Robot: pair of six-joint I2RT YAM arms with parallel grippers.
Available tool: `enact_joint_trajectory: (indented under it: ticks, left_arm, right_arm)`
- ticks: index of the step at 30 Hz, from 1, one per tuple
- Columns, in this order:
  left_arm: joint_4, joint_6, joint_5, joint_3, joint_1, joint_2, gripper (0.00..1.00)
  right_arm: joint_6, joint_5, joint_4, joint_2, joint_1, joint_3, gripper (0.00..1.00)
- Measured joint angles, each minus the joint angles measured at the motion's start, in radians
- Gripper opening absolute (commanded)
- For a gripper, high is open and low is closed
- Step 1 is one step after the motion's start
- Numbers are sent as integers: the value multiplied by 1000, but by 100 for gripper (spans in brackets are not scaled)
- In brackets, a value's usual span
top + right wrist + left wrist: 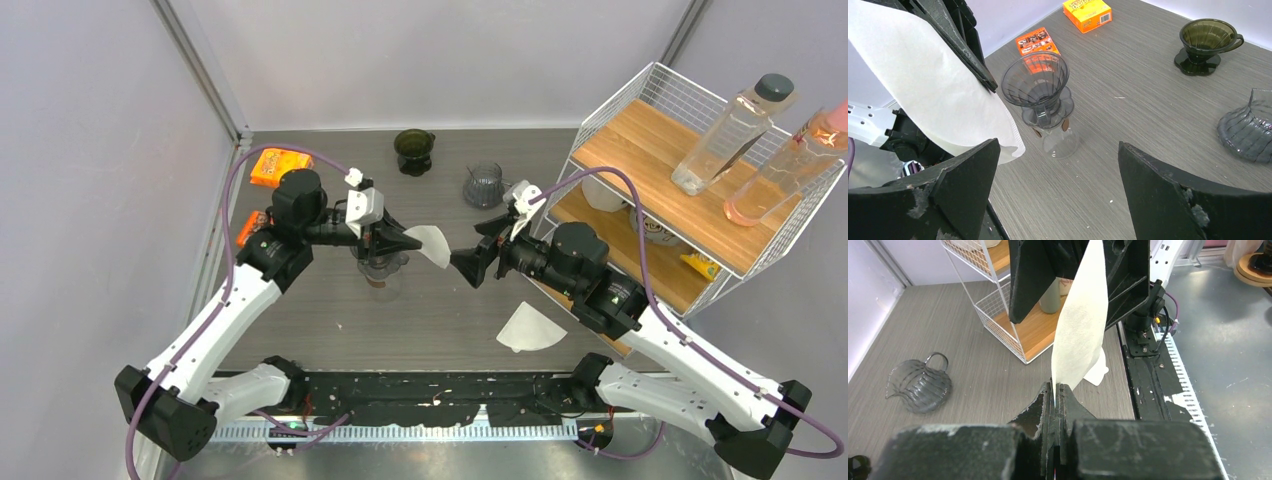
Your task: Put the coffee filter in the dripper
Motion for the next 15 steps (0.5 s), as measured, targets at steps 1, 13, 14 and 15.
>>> enact_joint_trajectory:
  ticks: [1, 13, 14, 15]
  left_arm:
    - [5, -10, 0, 0, 0, 2, 0]
    - [174, -234, -23, -17, 0, 32, 0]
    - [185, -251, -26, -17, 0, 37, 0]
    - [192, -261, -28, -17, 0, 40, 0]
  right_arm:
    - [0, 1, 1, 0, 0, 0, 95]
    - [51, 130, 49, -8, -1, -43, 95]
    - [55, 133, 54, -8, -1, -47, 95]
    - [58, 134, 58, -8, -1, -50, 95]
